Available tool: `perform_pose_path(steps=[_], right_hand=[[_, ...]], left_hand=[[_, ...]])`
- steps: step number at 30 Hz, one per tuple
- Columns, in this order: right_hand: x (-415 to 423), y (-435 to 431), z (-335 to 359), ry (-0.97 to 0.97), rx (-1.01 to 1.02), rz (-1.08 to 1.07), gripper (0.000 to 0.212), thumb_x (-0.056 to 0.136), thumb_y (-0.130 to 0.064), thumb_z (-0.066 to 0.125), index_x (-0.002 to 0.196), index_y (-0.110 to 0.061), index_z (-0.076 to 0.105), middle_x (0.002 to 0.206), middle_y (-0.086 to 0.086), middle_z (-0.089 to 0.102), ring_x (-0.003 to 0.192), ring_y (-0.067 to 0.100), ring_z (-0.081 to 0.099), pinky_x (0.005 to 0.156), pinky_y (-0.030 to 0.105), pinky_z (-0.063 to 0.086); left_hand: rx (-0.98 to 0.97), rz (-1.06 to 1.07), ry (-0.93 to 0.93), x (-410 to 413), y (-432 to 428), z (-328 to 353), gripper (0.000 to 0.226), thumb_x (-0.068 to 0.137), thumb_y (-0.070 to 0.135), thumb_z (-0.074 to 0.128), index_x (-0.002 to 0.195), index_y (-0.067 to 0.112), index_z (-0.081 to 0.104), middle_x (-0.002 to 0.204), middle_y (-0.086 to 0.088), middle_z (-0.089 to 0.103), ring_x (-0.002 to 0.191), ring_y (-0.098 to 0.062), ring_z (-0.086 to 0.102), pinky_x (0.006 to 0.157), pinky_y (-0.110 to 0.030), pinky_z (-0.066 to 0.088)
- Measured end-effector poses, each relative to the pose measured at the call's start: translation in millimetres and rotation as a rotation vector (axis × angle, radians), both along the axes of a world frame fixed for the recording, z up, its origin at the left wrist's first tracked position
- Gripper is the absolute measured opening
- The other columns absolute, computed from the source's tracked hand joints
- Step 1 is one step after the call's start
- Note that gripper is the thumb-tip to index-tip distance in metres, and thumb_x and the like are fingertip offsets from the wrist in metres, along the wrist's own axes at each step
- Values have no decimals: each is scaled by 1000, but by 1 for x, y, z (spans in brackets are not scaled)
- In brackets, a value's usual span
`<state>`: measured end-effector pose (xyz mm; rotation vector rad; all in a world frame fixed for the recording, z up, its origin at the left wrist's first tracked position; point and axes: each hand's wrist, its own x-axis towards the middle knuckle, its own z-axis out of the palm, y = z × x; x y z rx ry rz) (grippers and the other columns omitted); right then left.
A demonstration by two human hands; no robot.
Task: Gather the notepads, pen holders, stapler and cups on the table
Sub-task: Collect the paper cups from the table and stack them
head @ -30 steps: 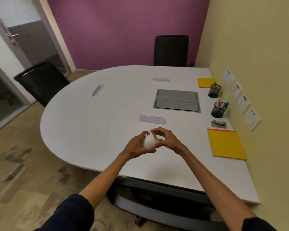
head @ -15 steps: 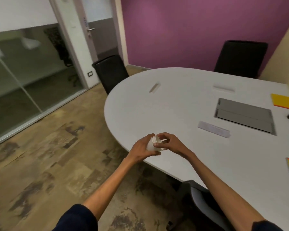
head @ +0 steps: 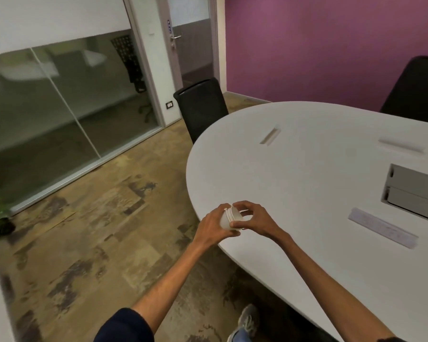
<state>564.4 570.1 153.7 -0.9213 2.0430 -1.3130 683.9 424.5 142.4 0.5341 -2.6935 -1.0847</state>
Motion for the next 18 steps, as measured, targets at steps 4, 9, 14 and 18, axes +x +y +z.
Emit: perform_pose_path(steps=[4,9,14,18], right_hand=[[-59,-7,-5,-10,23,-46,61,64,-29,89,119,-29,63,113,-16,67,101,4,64,75,17,53],[-135,2,-10,-38,-27,-210,54,64,-15,87,114,-25,67,110,-8,68,99,13,64,61,31,60],[-190,39,-30,15,42,-459,59,56,-42,86,111,-34,64,109,-14,67,95,12,64,82,31,54],[-220,79,-50,82,155,-676,65,61,-36,88,119,-29,60,115,-8,65,101,18,62,89,36,50]], left_hand=[[-45,-39,-81,-59,-13,-4,70,60,60,75,120,41,44,99,14,63,86,-13,62,74,-32,55],[-37,-79,-170,-130,-21,-15,70,60,54,78,120,36,46,105,10,62,92,-18,62,74,-32,50],[-29,-124,-243,-174,-20,-25,81,65,50,81,135,32,43,126,4,50,109,-20,56,87,-32,45],[-13,-174,-281,-202,-22,-30,84,64,50,82,135,30,43,126,3,54,114,-20,54,93,-32,45]])
